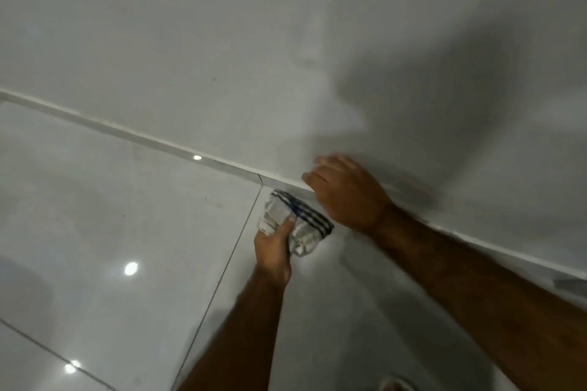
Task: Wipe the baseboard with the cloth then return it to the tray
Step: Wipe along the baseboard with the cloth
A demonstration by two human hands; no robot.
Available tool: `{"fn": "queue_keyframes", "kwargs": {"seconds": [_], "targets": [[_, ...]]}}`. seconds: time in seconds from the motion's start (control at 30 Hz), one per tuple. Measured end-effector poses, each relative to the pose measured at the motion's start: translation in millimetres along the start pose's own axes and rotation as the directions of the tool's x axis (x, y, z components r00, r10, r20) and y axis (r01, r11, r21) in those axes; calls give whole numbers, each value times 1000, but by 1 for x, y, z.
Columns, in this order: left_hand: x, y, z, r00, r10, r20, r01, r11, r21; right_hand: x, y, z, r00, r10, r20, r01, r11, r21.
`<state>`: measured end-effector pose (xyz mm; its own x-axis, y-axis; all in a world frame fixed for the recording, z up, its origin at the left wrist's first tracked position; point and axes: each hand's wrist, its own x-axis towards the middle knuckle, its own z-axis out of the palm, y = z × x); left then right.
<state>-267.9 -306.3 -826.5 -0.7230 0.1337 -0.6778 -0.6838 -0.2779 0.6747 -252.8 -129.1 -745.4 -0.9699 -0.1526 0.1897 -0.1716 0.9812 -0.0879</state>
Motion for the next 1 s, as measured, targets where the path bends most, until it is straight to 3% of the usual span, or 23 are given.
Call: {"fn": "queue_keyframes", "kwargs": {"seconds": [0.07,0.13,0.23,0.33,0.4,0.47,0.57,0.7,0.8,0.87,0.93,1.0], "targets": [[24,-34,-14,999,-4,-35,6,999,41,1,17,19,967,-226,-115,198,956,-215],[51,-57,-24,995,0,-95,3,999,38,-1,39,28,938,-317,-140,247,895,-371],[99,-71,-38,960,147,-237,-126,987,101,-12,73,34,928,-336,-163,193,805,-561],[155,-66,-51,851,345,-396,-261,932,252,-23,87,40,919,-346,-190,130,720,-682],[181,-53,-50,800,431,-418,-311,893,327,-25,88,44,914,-348,-210,106,703,-703],[189,-34,-38,786,477,-392,-337,864,375,-23,89,46,911,-354,-214,107,701,-705],[195,-27,-7,820,508,-263,-334,798,501,-21,92,47,909,-367,-199,116,680,-724],[181,-65,29,869,478,-125,-326,744,584,-19,92,48,898,-391,-203,117,655,-747],[155,-106,45,933,353,71,-316,709,630,-18,92,49,894,-401,-200,122,647,-752],[149,-117,47,930,332,159,-352,672,652,-18,92,49,892,-405,-203,119,642,-758],[158,-108,39,906,398,144,-387,641,663,-18,93,49,887,-412,-207,119,639,-760],[177,-82,23,885,466,3,-360,680,639,-18,93,50,883,-414,-222,117,651,-750]]}}
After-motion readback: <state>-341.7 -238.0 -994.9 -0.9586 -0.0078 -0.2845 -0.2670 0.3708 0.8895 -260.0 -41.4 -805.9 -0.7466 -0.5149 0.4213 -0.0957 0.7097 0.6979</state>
